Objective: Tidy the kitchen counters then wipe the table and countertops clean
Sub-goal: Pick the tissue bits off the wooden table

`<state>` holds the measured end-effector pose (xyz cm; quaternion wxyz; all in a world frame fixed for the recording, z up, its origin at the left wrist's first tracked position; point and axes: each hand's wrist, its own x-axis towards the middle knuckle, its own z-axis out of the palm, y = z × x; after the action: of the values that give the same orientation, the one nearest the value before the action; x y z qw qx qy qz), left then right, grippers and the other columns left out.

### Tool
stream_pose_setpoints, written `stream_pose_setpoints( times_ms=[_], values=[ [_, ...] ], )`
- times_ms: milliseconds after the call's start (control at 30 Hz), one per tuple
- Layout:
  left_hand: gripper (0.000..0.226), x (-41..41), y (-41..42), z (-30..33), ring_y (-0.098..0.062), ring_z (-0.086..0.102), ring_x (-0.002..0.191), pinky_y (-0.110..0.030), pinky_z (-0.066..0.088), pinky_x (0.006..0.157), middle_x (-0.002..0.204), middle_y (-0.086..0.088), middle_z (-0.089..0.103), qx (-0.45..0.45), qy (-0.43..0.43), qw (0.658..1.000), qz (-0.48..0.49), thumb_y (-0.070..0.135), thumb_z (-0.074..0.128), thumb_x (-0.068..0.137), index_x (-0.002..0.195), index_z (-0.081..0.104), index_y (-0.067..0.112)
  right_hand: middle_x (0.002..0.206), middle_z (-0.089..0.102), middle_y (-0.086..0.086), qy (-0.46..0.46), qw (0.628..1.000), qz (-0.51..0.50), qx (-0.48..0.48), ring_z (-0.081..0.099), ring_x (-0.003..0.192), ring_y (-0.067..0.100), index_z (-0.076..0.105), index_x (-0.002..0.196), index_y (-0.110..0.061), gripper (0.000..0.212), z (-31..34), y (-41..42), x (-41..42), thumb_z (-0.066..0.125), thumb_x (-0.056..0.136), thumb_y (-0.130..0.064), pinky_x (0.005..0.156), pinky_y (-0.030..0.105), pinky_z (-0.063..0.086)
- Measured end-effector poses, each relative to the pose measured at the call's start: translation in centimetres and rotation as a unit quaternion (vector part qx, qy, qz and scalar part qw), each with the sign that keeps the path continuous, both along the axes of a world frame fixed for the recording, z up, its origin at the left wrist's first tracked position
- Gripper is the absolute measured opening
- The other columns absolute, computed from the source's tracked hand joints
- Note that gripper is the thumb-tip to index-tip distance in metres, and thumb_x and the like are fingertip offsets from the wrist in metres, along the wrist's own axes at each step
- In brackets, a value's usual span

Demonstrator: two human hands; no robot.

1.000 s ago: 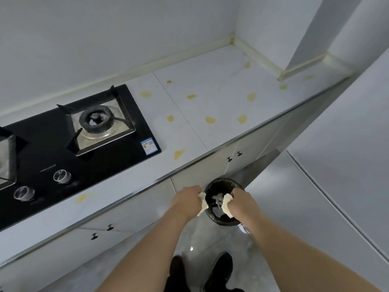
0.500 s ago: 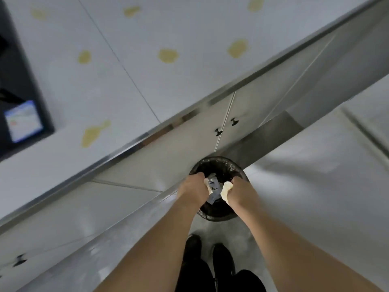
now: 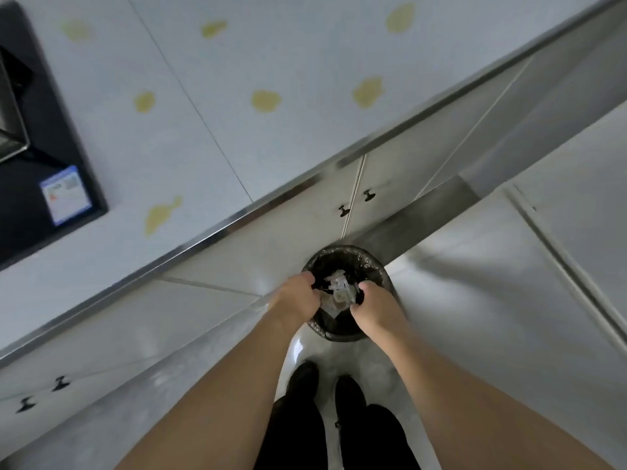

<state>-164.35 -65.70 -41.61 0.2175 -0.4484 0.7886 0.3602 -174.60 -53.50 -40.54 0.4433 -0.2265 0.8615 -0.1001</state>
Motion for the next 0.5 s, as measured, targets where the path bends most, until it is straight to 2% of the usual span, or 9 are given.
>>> stream_pose_setpoints(
  times_ms=[133,267,400,433,500],
  values=[
    [0.031,3.5,0.7,11.0,-0.028,0.058,0.11,-0.031,0.047,0.088,0.123,-0.01,0.062,-0.008,0.006,1.0,0.014,0.021,0.045,0.097,0.124,0.058,0.014,0.142,0.049,0.003,-0.004,0.999,0.05,-0.012,0.045,0.131,0.022,0.039,0.144,-0.016,0.052,9.8,-0.1,2.9,0.052,0.094,-0.019,0.102,0.029,0.038],
    [0.036,9.1,2.3,19.7,-0.028,0.054,0.119,-0.032,0.046,0.095,0.133,-0.008,0.058,-0.057,0.008,0.996,0.065,0.025,0.043,0.098,0.132,0.053,0.016,0.13,0.059,0.006,0.021,0.986,0.162,-0.037,0.052,0.123,0.027,0.048,0.134,-0.015,0.044,17.6,-0.3,6.7,0.052,0.092,-0.021,0.102,0.036,0.043],
    [0.04,16.2,4.4,24.3,-0.028,0.052,0.124,-0.032,0.044,0.097,0.138,-0.007,0.054,-0.094,-0.004,0.983,0.156,0.025,0.041,0.101,0.139,0.047,0.016,0.119,0.061,0.009,0.027,0.957,0.283,-0.055,0.058,0.11,0.028,0.055,0.119,-0.01,0.031,22.2,-1.1,11.0,0.052,0.089,-0.017,0.092,0.036,0.048],
    [0.04,17.2,4.6,24.7,-0.028,0.053,0.122,-0.032,0.045,0.096,0.138,-0.008,0.054,-0.1,-0.003,0.981,0.167,0.024,0.041,0.101,0.139,0.047,0.015,0.119,0.06,0.01,0.026,0.952,0.3,-0.059,0.057,0.109,0.028,0.054,0.119,-0.008,0.032,22.7,-1.4,11.7,0.052,0.089,-0.016,0.091,0.035,0.047],
    [0.039,22.0,6.2,25.8,-0.028,0.055,0.119,-0.034,0.047,0.095,0.136,-0.007,0.055,-0.115,-0.004,0.965,0.238,0.024,0.042,0.1,0.138,0.047,0.014,0.128,0.056,0.01,0.019,0.926,0.367,-0.083,0.053,0.117,0.027,0.049,0.131,-0.008,0.042,24.1,-2.5,15.7,0.053,0.089,-0.015,0.092,0.03,0.045]
  ],
)
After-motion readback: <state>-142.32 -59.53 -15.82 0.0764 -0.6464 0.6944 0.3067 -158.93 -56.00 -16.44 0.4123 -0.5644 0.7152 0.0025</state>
